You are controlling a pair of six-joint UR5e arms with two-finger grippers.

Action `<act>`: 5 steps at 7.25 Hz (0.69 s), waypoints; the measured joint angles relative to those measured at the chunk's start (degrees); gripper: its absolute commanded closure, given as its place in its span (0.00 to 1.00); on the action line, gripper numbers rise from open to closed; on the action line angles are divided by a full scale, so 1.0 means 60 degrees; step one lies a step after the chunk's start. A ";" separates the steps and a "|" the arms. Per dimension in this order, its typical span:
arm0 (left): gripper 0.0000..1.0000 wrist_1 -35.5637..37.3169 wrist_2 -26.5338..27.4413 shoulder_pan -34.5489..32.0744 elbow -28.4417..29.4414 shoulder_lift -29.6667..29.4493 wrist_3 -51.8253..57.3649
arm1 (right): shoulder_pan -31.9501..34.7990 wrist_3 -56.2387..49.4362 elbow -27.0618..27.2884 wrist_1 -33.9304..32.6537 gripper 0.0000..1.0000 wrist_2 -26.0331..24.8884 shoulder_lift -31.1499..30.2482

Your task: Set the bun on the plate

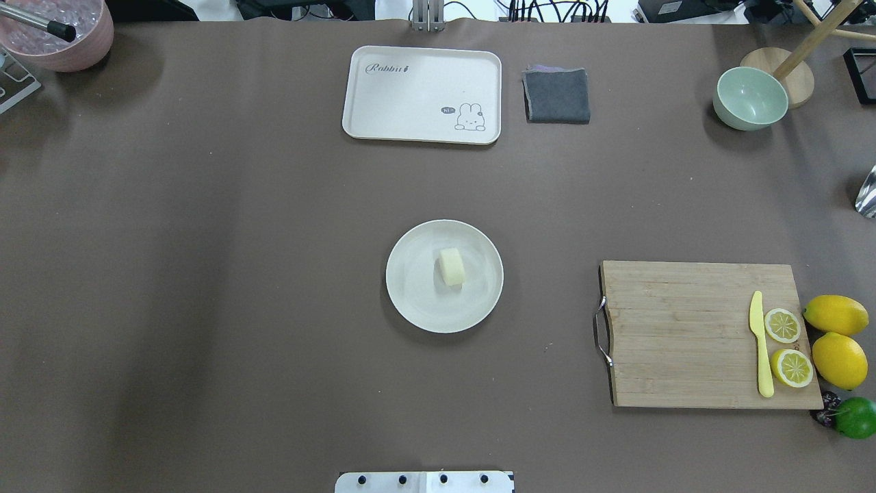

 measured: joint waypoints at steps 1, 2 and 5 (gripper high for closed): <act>0.03 0.0005 0.0022 -0.0003 0.0013 0.0000 0.0006 | -0.0001 0.0017 -0.0026 -0.0049 0.00 0.0021 0.0018; 0.03 0.0008 0.0045 -0.0007 0.0035 0.0001 0.0009 | -0.0003 0.0027 -0.0033 -0.0067 0.00 0.0083 -0.0007; 0.03 -0.0002 0.0074 0.0002 0.0262 -0.0103 0.0002 | -0.0019 0.0001 -0.0112 -0.0068 0.00 0.0194 -0.0070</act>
